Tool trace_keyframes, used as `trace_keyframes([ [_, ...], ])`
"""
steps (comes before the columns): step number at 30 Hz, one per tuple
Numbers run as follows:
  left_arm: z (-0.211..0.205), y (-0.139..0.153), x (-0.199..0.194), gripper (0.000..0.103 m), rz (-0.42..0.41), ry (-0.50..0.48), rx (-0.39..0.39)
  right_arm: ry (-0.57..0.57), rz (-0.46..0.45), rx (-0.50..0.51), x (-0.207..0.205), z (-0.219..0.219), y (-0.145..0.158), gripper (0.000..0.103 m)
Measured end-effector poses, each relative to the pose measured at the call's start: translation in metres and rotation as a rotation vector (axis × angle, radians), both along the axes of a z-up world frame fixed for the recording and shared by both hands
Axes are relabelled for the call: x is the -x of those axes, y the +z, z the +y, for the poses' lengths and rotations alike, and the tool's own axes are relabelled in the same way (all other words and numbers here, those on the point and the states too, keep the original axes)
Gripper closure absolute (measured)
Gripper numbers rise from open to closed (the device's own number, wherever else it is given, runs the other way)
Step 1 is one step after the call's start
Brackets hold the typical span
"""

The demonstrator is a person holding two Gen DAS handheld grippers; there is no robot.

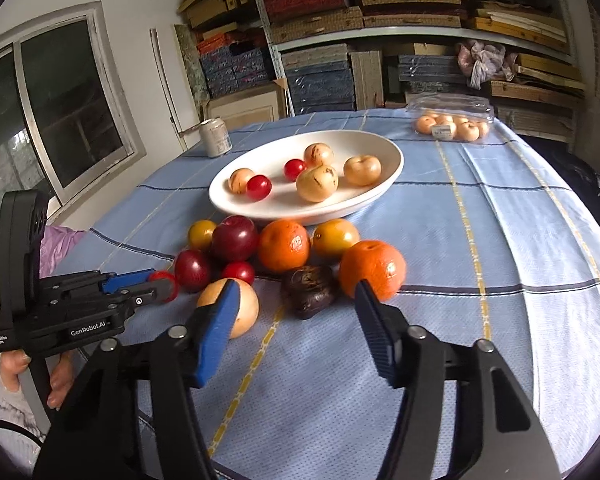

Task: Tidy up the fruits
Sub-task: 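Close the left tool on a red tomato while the right tool approaches the orange tangerine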

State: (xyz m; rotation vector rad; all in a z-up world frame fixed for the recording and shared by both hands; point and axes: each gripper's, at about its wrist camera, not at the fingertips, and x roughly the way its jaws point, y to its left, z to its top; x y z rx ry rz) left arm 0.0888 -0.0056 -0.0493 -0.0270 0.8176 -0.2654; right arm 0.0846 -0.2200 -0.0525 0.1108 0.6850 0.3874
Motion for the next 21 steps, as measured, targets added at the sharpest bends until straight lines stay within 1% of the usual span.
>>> trace_keyframes([
  [1,0.0,0.0,0.0,0.073,0.002,0.0,0.001,0.0,0.005,-0.001,-0.001,0.0,-0.001,0.048],
  [3,0.0,-0.001,0.0,0.073,0.003,-0.001,-0.001,0.003,0.018,0.002,-0.003,0.002,-0.003,0.054],
  [6,0.0,-0.001,0.0,0.073,0.003,-0.002,0.0,0.013,0.049,0.017,-0.007,0.007,-0.009,0.056],
  [9,0.0,-0.001,0.0,0.073,0.003,-0.002,0.001,0.011,0.066,0.022,-0.01,0.007,-0.012,0.057],
  [14,0.0,0.0,0.001,0.073,0.001,-0.006,0.008,-0.013,0.062,-0.005,-0.01,-0.001,-0.011,0.056],
  [18,0.0,0.001,0.003,0.073,-0.008,-0.01,0.01,-0.006,0.077,0.0,-0.012,0.0,-0.013,0.056],
  [21,-0.001,0.001,0.004,0.073,-0.008,-0.013,0.011,-0.072,0.04,0.008,-0.011,-0.008,-0.008,0.056],
])
